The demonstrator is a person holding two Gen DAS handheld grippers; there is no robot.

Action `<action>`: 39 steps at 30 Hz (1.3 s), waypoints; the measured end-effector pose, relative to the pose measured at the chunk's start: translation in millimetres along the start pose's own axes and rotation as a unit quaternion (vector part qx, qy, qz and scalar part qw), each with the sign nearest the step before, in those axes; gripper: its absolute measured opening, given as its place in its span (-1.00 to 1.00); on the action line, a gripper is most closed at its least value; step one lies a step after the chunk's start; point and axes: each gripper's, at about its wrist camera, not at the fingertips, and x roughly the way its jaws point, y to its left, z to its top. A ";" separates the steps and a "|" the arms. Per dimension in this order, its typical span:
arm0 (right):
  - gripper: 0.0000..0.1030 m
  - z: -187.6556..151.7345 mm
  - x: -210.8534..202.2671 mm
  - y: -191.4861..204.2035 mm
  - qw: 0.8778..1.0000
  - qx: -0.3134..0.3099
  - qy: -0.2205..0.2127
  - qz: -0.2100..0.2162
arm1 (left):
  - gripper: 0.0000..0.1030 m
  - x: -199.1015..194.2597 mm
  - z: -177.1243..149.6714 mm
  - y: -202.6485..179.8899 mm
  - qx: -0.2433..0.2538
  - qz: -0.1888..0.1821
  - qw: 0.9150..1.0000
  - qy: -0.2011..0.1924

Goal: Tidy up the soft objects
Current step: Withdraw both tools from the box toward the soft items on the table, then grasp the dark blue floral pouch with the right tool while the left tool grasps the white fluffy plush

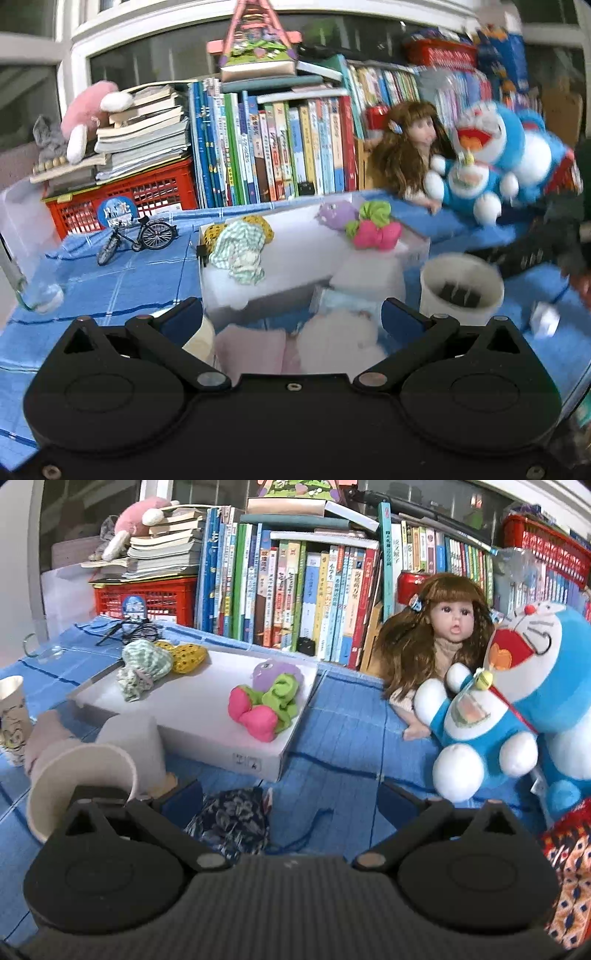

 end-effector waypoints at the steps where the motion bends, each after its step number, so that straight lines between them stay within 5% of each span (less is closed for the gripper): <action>1: 1.00 -2.1 -1.0 -0.2 1.000 -0.001 0.001 0.002 | 1.00 -0.7 -4.2 -3.9 0.006 0.001 1.000 0.003; 6: 0.95 -10.0 -1.0 2.0 1.000 -0.009 0.005 0.016 | 1.00 4.8 -18.6 -10.4 -0.017 -0.034 0.999 0.020; 12: 0.76 -19.2 13.3 -3.0 0.998 0.000 0.020 0.063 | 1.00 26.6 -34.0 -27.0 -0.011 -0.033 0.999 0.022; 19: 0.61 -31.1 25.7 -4.9 0.992 -0.010 0.028 0.124 | 0.81 49.1 -44.2 -33.8 -0.006 -0.052 0.998 0.029; 28: 0.61 -30.2 35.8 3.5 0.991 -0.050 0.018 0.126 | 0.68 68.5 -50.9 -40.8 0.002 -0.046 0.998 0.046; 35: 0.19 -31.8 34.0 4.2 0.990 -0.051 0.008 0.128 | 0.54 77.2 -52.1 -33.6 -0.005 -0.020 0.999 0.046; 39: 0.13 -35.7 25.9 13.0 0.991 -0.086 -0.013 0.105 | 0.34 78.0 -52.4 -36.5 0.002 -0.020 0.999 0.044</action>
